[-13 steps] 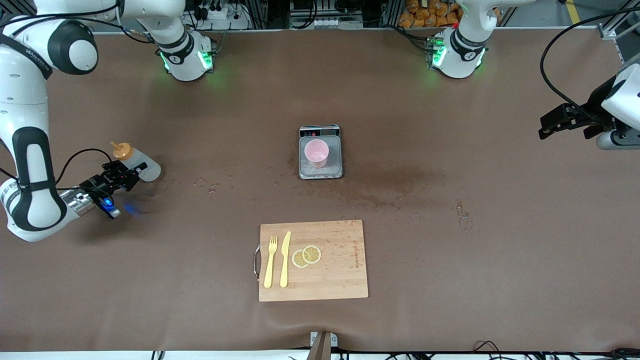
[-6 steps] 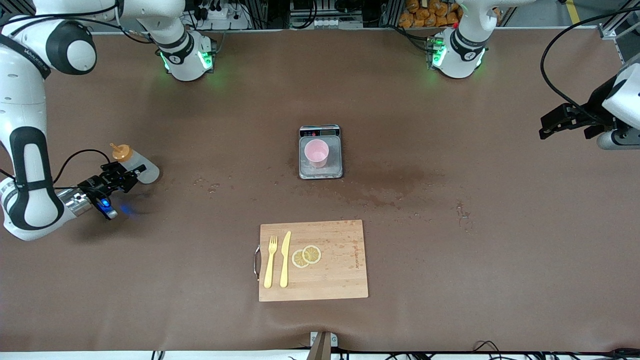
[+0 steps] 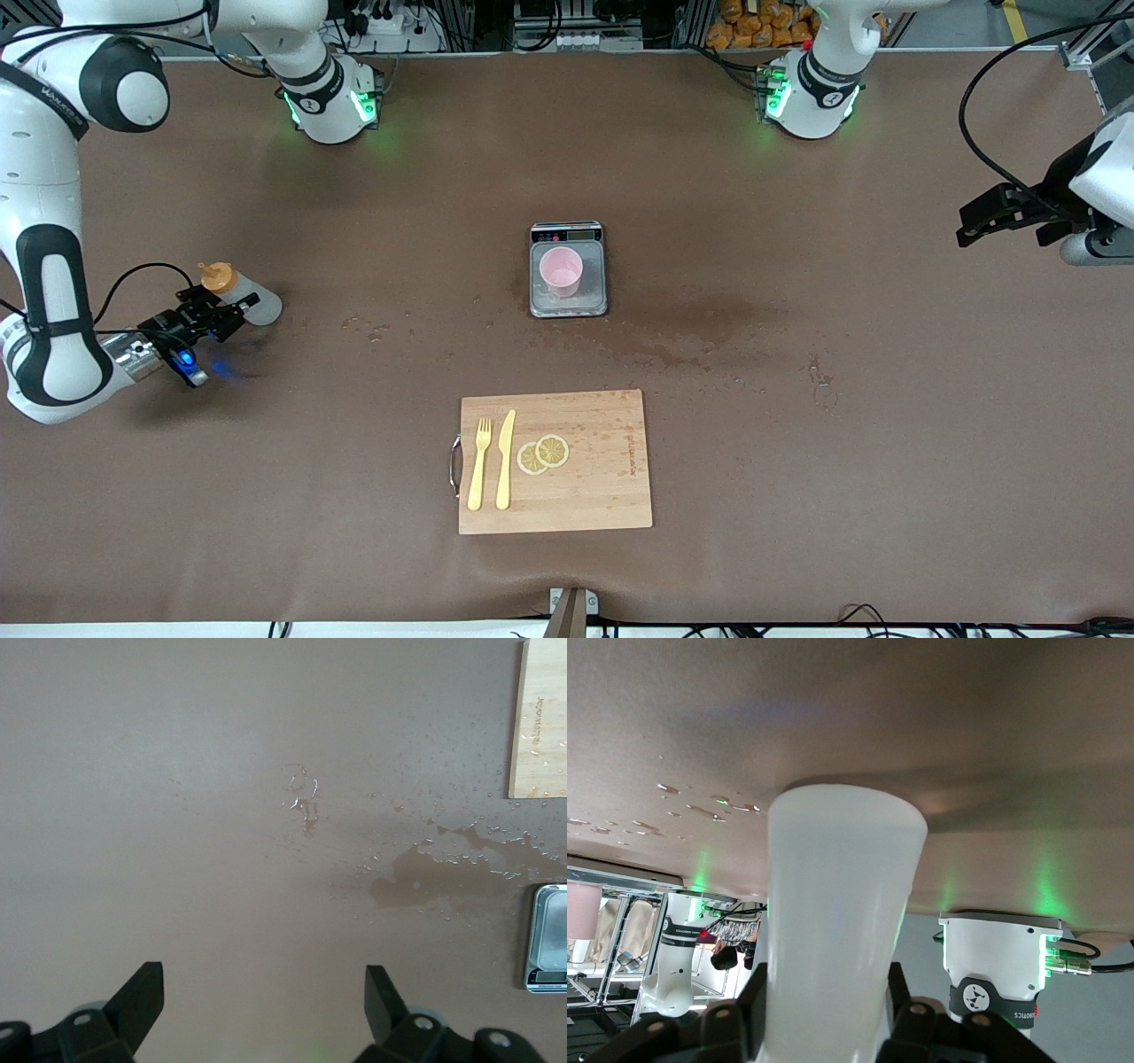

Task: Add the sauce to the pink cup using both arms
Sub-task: 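Lower the bottle toward the table with the right gripper, then set the bottle upright and open the right gripper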

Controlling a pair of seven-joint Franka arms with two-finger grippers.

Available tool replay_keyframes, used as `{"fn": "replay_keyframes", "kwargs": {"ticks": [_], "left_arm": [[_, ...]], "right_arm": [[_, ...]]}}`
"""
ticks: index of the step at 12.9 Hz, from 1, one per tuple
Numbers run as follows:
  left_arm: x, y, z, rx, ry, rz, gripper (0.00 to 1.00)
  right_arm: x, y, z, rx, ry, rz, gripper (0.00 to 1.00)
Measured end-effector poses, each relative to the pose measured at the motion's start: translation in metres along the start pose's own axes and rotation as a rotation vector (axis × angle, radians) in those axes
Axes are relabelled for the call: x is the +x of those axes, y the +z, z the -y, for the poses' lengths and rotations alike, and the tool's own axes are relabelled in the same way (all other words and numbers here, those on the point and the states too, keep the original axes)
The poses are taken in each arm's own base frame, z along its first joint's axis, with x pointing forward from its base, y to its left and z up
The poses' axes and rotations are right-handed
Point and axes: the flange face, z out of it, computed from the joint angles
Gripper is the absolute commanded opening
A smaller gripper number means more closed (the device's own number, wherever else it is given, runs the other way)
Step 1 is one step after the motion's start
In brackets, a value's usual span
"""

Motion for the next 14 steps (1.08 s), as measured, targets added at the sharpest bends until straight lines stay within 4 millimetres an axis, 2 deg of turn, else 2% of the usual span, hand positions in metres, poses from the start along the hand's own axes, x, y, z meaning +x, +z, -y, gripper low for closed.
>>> {"fn": "replay_keyframes", "kwargs": {"ticks": [1,4,6,9,11,14], "left_arm": [[0.000,0.000,0.000,0.000,0.000,0.000,1.00],[0.000,0.000,0.000,0.000,0.000,0.000,1.00],[0.000,0.000,0.000,0.000,0.000,0.000,1.00],[0.000,-0.001,0.000,0.000,0.000,-0.001,1.00],[0.000,-0.001,0.000,0.000,-0.001,-0.003,1.00],[-0.001,-0.004,0.000,0.000,-0.001,-0.008,1.00]], "right_arm": [[0.000,0.000,0.000,0.000,0.000,0.000,1.00],[-0.003,-0.002,0.001,-0.001,0.037,0.001,1.00],[-0.013,-0.010,0.005,-0.004,0.100,-0.012,1.00],[-0.046,-0.028,0.015,-0.023,0.161,-0.002,1.00],[-0.071,-0.044,0.029,-0.042,0.226,-0.014,1.00],[-0.102,-0.056,0.052,-0.071,0.269,-0.047,1.00]]}}
